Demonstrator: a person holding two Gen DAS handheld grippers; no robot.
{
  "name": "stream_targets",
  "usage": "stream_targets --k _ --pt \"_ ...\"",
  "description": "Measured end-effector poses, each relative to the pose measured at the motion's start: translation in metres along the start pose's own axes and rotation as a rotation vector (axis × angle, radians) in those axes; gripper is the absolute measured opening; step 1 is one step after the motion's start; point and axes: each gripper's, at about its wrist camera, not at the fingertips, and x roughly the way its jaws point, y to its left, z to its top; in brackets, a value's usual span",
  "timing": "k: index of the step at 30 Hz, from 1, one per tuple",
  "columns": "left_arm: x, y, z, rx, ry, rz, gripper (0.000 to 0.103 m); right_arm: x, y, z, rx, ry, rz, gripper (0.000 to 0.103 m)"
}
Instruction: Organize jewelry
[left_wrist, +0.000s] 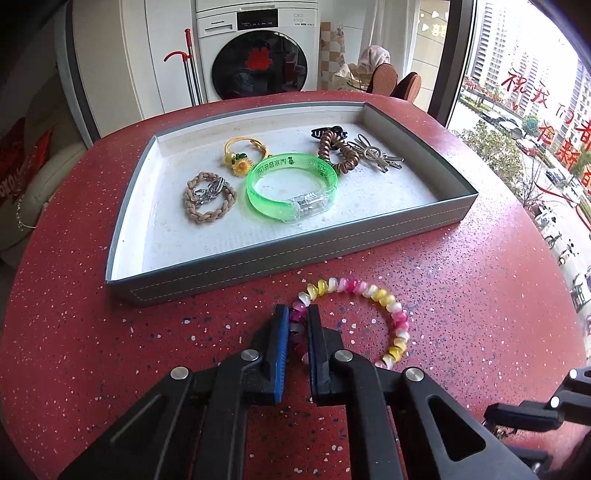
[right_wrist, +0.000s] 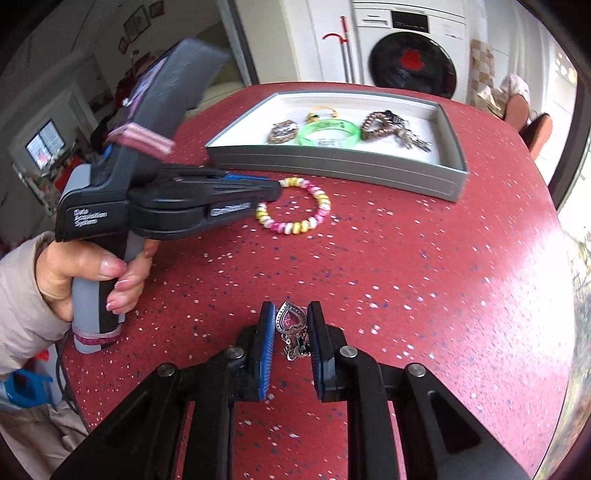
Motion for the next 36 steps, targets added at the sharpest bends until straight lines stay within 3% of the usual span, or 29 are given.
stream_targets --k 9,24,28,35,36 --pt "-0.02 0.011 -0.008 -0.058 -0.039 -0.032 0.027 -0.009 -0.021 0.003 0.101 -0.019 -0.003 0.019" --pt "-0.064 0.031 -0.004 -0.104 -0.149 -0.056 0.027 -0.022 -0.035 0.026 0.156 -0.057 -0.014 0.019" --pt "-0.058 0.033 -0.007 -0.107 -0.123 -0.058 0.027 -0.019 -0.034 0.028 0.153 -0.052 -0.012 0.019" --pt "-0.047 0.03 -0.017 -0.086 -0.097 0.02 0.028 -0.015 -0.033 0.022 0.162 -0.043 0.004 0.019" --pt "-0.046 0.033 -0.017 -0.095 -0.086 0.013 0.032 -0.016 -0.034 0.021 0.164 -0.044 0.005 0.019"
